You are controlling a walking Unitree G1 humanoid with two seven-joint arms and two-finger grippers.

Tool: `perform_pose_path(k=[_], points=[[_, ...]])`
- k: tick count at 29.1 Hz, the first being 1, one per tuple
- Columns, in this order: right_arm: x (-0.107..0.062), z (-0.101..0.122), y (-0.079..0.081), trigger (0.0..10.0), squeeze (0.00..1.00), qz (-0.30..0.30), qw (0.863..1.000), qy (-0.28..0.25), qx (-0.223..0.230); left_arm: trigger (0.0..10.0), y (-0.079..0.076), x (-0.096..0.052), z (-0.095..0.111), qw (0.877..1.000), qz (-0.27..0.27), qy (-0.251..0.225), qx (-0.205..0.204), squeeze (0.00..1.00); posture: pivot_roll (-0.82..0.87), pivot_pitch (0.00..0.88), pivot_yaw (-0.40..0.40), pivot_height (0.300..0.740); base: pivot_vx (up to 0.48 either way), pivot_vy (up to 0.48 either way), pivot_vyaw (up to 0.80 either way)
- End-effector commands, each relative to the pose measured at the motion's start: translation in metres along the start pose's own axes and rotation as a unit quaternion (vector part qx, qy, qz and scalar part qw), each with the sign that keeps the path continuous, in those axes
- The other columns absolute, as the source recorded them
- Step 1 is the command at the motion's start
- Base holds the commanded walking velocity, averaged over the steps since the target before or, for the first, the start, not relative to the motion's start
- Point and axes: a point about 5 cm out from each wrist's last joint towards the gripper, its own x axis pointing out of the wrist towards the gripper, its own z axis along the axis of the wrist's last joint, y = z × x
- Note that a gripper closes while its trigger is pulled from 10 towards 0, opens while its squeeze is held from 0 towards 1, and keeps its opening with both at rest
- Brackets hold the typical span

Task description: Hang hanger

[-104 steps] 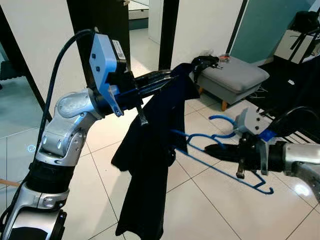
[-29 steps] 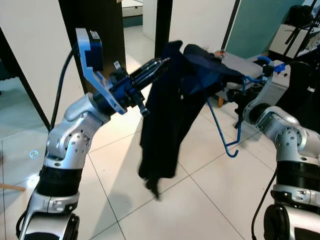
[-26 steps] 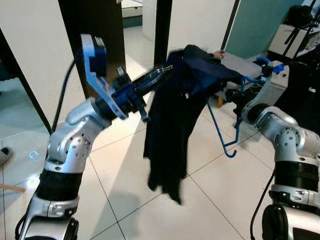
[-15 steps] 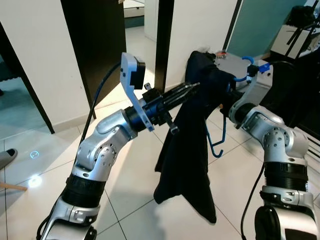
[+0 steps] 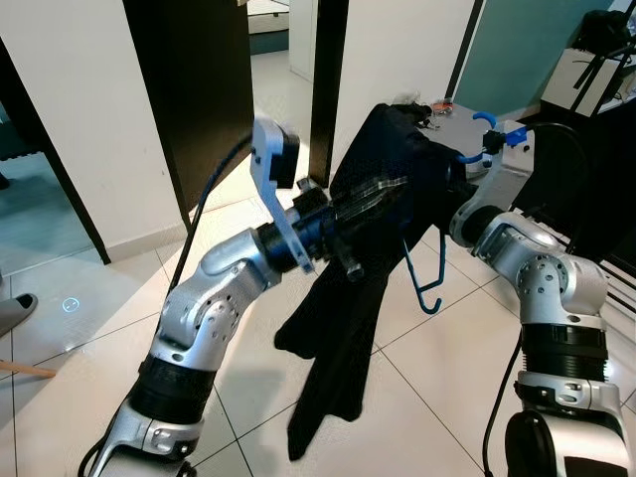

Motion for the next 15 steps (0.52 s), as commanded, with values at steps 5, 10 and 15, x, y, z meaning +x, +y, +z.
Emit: perform_pose_path(k=[5,10,15], points=[[-0.005,0.019,0.008,10.0,0.0,0.052,0.996,-0.064,-0.042,10.0,-0.011,-0.007,-0.007,0.999,-0.031,0.024,-0.02,1.0,0.01,0.069,-0.019,0.74,0.0,0.0,0.0],[-0.009,0.025,0.015,10.0,0.0,0.111,0.988,-0.089,-0.053,10.0,-0.009,-0.009,-0.006,0.999,-0.023,0.021,-0.021,1.0,0.01,0.068,-0.02,0.74,0.0,0.0,0.0],[-0.018,0.032,0.017,10.0,0.0,0.157,0.979,-0.103,-0.074,10.0,-0.004,-0.013,-0.001,1.0,-0.01,0.022,-0.002,1.0,0.0,0.065,-0.018,0.74,0.0,0.0,0.0]])
